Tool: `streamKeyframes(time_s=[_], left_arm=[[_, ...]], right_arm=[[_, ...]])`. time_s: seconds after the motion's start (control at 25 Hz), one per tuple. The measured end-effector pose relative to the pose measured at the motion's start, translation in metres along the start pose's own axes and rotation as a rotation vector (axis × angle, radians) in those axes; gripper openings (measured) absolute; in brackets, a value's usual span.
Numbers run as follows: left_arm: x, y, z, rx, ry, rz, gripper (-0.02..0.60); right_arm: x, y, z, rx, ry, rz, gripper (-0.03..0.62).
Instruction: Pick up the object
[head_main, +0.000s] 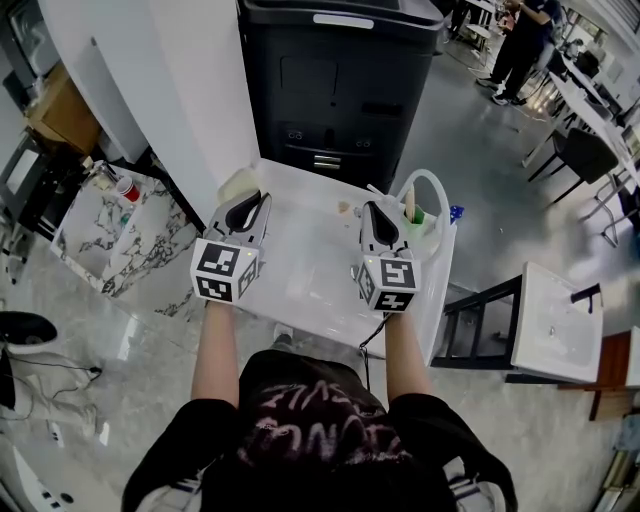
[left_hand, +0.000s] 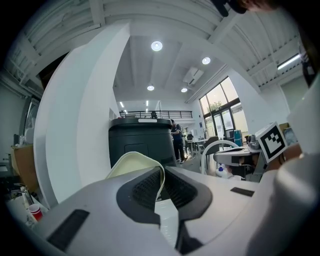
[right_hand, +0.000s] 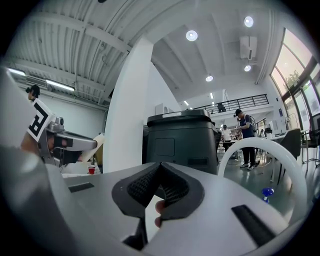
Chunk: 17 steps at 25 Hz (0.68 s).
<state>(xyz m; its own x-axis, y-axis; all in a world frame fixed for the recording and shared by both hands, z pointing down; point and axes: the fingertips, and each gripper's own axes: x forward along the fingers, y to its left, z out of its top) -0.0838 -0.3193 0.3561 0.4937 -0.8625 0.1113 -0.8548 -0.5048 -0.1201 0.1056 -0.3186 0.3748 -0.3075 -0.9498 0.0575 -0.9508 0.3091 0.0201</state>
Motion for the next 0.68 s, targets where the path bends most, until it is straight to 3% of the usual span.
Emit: streamKeyframes(time_s=[0.68], left_arm=[[-0.0088, -0.0098, 0.0026, 0.020, -0.009, 0.005, 0.038]], right_arm=[[-0.0088, 0.0059, -0.0044, -0.011, 0.004, 0.023, 0.014]])
